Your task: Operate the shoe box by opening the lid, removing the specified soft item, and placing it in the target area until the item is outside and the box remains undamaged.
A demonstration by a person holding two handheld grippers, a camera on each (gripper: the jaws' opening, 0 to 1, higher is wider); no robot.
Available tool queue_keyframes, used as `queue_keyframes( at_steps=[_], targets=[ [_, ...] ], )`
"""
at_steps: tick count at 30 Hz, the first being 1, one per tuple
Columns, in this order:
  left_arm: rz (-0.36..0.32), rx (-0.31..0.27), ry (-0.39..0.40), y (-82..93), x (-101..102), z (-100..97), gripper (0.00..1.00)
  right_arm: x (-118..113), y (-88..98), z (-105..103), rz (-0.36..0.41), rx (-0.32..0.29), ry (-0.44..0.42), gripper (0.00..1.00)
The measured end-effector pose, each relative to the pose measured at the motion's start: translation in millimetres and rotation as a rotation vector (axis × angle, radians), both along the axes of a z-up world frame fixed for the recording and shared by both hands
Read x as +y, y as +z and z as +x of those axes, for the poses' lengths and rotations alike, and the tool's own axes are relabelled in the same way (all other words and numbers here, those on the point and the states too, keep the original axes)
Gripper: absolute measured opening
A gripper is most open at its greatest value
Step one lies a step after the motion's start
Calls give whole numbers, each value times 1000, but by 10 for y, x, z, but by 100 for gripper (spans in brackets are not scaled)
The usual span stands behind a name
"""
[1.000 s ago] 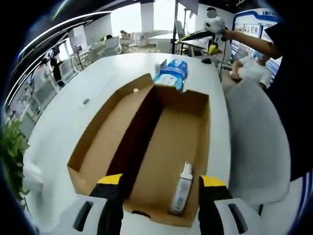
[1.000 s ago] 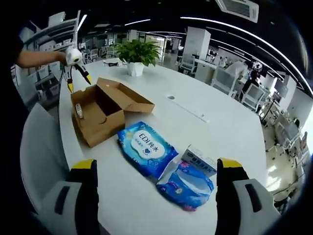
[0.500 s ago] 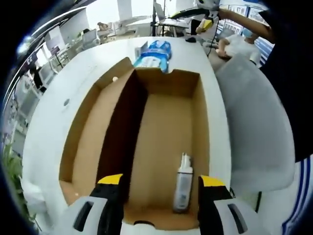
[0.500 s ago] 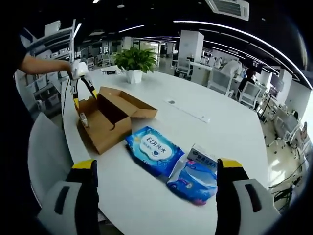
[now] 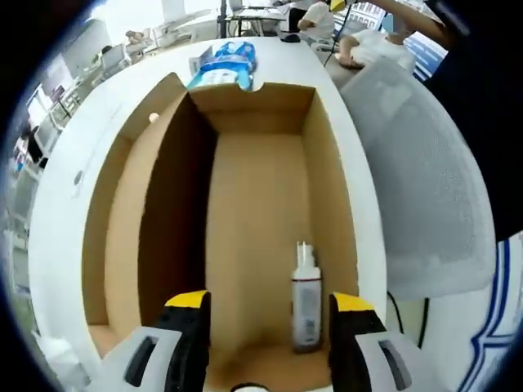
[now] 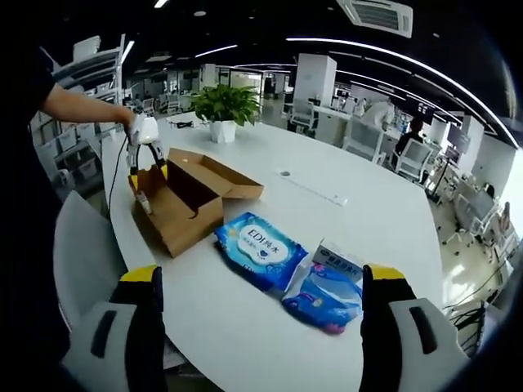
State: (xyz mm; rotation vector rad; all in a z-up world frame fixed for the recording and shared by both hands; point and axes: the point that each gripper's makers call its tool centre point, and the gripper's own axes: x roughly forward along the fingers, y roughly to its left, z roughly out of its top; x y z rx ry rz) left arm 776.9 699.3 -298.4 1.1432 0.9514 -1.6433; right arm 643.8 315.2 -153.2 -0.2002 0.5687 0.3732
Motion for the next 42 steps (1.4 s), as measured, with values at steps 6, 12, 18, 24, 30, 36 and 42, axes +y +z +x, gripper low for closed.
queue_keyframes(
  at_steps=[6, 12, 18, 24, 30, 36, 42],
  targets=[
    [51, 43, -65, -95, 20, -57, 56, -80, -10, -72, -12, 12, -19, 96],
    [110, 55, -134, -201, 76, -112, 53, -137, 2, -114, -12, 12, -43, 96],
    [138, 69, -175, -286, 103, -121, 48, -148, 8, -117, -11, 10, -51, 96],
    [160, 81, -204, -344, 114, -148, 45, -173, 3, -123, -12, 10, -59, 96],
    [134, 63, -209, -386, 51, -129, 36, -193, -30, -123, -13, 18, -62, 96],
    [132, 59, -209, -397, 39, -124, 33, -179, -35, -111, -17, 21, -59, 96],
    [110, 32, -208, -438, 11, -102, 23, -169, -27, -98, -17, 16, -56, 96]
  ],
)
